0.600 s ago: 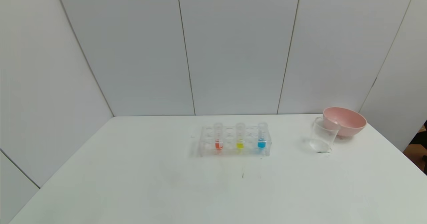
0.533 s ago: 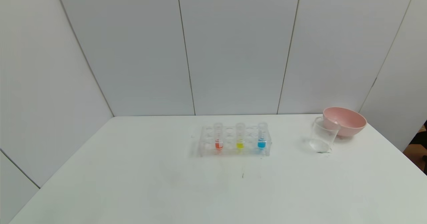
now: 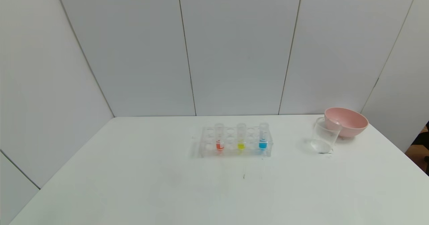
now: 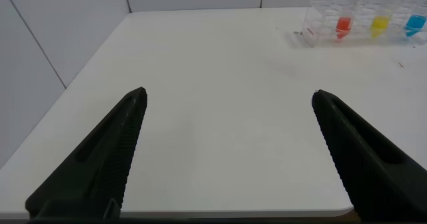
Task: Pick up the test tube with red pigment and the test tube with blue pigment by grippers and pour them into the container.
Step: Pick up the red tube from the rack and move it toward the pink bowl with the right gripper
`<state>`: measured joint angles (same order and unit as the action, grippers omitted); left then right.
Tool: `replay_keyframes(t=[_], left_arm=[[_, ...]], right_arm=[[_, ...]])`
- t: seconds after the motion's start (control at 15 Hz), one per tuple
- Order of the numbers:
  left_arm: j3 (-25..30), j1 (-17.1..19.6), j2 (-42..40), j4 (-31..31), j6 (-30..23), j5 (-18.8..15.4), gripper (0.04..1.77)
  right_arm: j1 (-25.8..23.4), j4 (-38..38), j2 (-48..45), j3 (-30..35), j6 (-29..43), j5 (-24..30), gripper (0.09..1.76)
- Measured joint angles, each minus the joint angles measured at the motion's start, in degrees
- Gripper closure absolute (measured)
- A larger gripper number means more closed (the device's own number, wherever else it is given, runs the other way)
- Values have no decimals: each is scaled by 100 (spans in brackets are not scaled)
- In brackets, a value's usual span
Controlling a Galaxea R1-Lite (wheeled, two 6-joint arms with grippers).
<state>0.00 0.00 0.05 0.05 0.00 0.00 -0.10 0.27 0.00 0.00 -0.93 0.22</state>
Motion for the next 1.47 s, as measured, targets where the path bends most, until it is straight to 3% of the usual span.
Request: replay_keyframes(t=[0.6, 0.8, 1.13, 1.47], left_arm=[[0, 0, 0, 0, 0, 0, 5], [0, 0, 0, 0, 0, 0, 5], [0, 0, 0, 0, 0, 0, 5], [0, 0, 0, 0, 0, 0, 5]], right_arm=[[-9, -49, 2, -2, 52, 0, 14], [5, -16, 123, -363, 41, 163, 14], [37, -563, 1557, -1251, 98, 227, 14], [78, -2577, 3764, -1513, 215, 235, 14]])
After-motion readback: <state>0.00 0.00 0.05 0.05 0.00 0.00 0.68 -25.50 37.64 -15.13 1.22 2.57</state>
